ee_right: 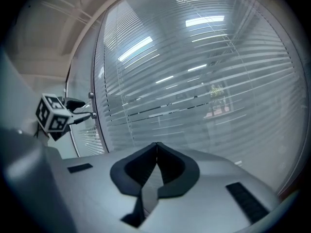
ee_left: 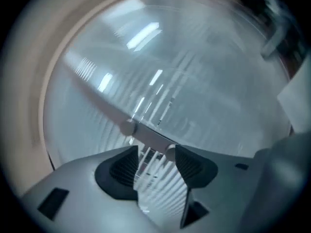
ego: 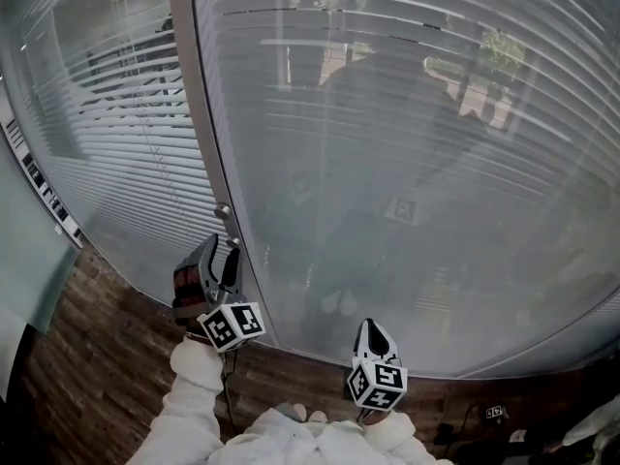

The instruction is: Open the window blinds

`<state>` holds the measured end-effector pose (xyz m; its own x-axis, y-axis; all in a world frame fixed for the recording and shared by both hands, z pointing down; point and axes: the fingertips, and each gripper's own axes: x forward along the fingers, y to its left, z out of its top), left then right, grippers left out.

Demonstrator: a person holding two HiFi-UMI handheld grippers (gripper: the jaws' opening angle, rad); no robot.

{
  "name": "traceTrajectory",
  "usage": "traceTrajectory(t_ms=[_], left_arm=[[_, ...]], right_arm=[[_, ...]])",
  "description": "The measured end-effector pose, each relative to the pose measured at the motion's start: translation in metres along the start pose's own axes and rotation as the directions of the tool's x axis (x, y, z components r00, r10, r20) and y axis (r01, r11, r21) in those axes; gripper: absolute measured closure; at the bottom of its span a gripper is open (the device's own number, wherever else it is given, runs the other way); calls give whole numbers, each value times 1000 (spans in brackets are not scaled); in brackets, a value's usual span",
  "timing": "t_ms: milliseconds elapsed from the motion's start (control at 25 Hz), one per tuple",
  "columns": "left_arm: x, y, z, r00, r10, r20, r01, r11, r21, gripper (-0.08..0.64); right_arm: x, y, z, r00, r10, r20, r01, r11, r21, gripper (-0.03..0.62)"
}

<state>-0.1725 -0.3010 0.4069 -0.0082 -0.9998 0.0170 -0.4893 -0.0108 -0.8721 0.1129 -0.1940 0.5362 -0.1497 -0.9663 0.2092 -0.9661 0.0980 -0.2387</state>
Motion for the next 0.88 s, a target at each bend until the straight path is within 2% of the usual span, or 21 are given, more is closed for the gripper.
traceTrajectory(t_ms=[40,80,120,240,360,440,560,640,760,840,880], left_arm=[[3,-6,0,1000,-7,-1,7,978,207,325],[7,-13,-2,999,-34,-3,33,943,332,325],[10,-19,-5,998,-68,-6,65,916,395,325],[15,-29,-8,991,-134,6,115,879,463,325],[20,-35,-6,990,-138,19,108,851,514,328],[23,-36,-6,993,-113,23,83,840,536,405],[23,-36,-7,994,-106,24,80,859,506,434],[22,-35,-7,993,-117,21,95,886,454,436],[23,-32,-7,991,-134,27,119,945,305,436],[24,-31,-7,990,-137,26,131,978,163,436],[25,-31,-8,990,-139,22,137,987,81,437]], right_arm=[[0,1,0,1000,3,1,-3,1000,1,578],[0,2,-1,1000,5,2,-5,1000,3,578],[0,2,-1,1000,6,3,-6,1000,4,580],[0,2,-1,1000,3,6,-3,1000,10,580],[-1,1,0,1000,-4,10,4,1000,16,578],[-1,0,1,1000,-10,16,9,1000,17,578],[-2,-4,2,1000,-22,18,22,1000,17,578],[-2,-6,2,999,-28,16,28,999,17,578],[-2,-7,2,999,-30,15,30,999,16,578],[0,-7,2,1000,-29,12,29,999,15,580],[0,-7,1,1000,-27,9,27,1000,15,578]])
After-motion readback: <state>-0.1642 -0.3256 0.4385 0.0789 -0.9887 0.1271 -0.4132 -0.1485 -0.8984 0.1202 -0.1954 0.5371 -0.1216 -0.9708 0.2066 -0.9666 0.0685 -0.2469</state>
